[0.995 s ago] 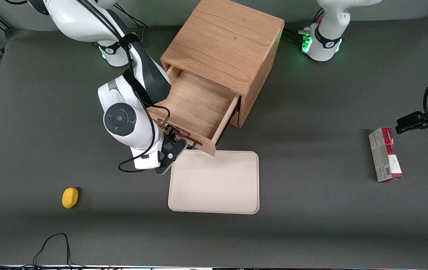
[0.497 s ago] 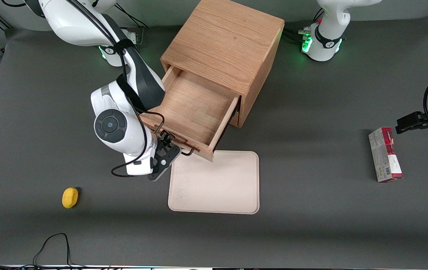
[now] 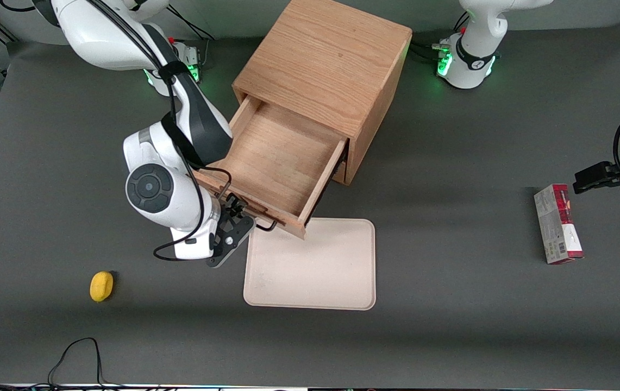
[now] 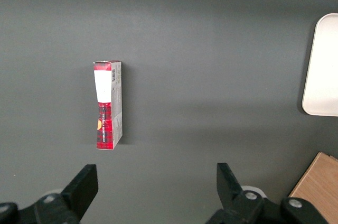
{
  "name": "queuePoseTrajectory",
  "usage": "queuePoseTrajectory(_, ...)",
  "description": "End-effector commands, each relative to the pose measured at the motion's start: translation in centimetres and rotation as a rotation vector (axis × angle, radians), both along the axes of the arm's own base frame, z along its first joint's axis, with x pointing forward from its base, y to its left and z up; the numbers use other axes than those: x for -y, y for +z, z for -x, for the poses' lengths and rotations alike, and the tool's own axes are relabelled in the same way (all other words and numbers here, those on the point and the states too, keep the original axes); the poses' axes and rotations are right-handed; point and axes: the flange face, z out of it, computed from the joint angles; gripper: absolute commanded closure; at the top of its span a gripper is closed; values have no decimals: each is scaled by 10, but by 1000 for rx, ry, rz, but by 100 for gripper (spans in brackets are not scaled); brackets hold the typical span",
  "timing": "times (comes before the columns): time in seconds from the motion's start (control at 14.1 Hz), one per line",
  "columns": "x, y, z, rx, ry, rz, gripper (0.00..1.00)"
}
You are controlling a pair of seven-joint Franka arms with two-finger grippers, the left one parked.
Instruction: Open upper drawer
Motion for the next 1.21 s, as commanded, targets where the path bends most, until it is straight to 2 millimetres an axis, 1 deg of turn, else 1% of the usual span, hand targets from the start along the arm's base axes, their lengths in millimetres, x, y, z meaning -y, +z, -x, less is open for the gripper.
queuePoseTrajectory(0.0, 10, 1, -14, 2, 17, -11, 0)
queuePoseTrajectory(0.14, 8, 1, -13, 2, 17, -12, 0)
queuePoseTrajectory(0.21, 8, 4, -14, 8, 16, -13, 0)
queuePoseTrajectory(0.28, 8, 11, -13, 15, 11, -16, 0)
queuePoseTrajectory(0.36, 8, 23, -13, 21, 10, -17, 0)
queuePoseTrajectory(0.5, 9, 58, -12, 20, 14, -15, 0)
queuePoseTrajectory(0.64, 16, 90, -9, 12, 9, -7, 0)
queuePoseTrajectory(0.71, 20, 109, -5, 22, 5, -8, 0)
queuePoseTrajectory(0.85, 41, 150, 1, 71, -30, 0, 0)
queuePoseTrajectory(0.92, 49, 164, 6, 78, -43, 7, 0)
queuePoseTrajectory(1.07, 77, 199, 15, 108, -110, 40, 0)
queuePoseTrajectory(1.14, 92, 206, 17, 106, -147, 55, 0)
